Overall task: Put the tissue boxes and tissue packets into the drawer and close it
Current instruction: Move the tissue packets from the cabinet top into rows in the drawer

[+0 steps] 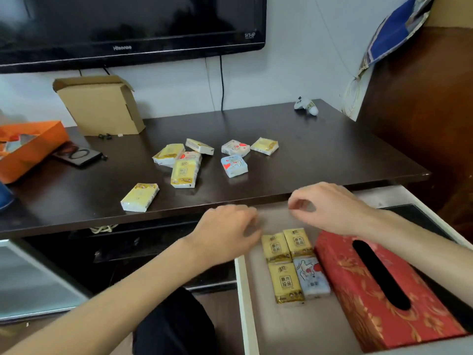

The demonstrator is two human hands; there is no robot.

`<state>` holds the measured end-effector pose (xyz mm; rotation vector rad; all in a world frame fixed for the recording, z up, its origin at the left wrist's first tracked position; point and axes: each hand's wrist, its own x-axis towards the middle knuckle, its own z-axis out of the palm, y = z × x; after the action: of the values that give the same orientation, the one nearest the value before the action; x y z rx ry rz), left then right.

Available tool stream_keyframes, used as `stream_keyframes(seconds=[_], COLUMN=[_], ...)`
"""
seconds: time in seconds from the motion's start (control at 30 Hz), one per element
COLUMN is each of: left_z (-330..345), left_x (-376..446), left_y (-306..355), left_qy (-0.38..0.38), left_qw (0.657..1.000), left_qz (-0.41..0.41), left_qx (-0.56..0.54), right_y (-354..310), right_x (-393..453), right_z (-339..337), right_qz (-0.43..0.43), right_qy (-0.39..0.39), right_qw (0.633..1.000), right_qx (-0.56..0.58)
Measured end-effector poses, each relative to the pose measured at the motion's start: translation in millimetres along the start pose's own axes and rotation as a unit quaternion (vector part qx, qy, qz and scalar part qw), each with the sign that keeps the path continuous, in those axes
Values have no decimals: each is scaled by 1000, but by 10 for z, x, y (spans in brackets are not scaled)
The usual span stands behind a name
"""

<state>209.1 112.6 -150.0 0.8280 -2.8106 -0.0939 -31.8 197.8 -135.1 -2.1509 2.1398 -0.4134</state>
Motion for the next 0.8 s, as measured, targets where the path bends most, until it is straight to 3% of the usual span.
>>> stream_keyframes(seconds=[0.13, 0.27, 0.33, 0.4, 0.53, 0.8], left_z=[-411, -563, -581, -589, -536, -495], left_x=[235, 475, 556, 594, 619, 642], left_y=[-491, -1023, -1291, -1504, -1755, -1814], left_qy=[43, 77, 44, -42, -151, -95], left_qw=[997, 990, 987, 985, 976, 986], left_qz=[-55, -116, -150, -168, -159, -127], left_qx=[13, 39, 38, 17, 2, 41], right_y=[-97, -222, -278, -303, -291, -251], right_x=[650, 1287, 1552, 1761, 2018, 2023], right_z=[-160, -108, -19, 84, 237, 224], right_qz=[31, 14, 1, -4, -7, -23], right_qy=[32, 17, -21, -60, -125, -98], right_qw=[995, 994, 996, 996, 992, 995], right_qx=[92, 108, 92, 63, 32, -9])
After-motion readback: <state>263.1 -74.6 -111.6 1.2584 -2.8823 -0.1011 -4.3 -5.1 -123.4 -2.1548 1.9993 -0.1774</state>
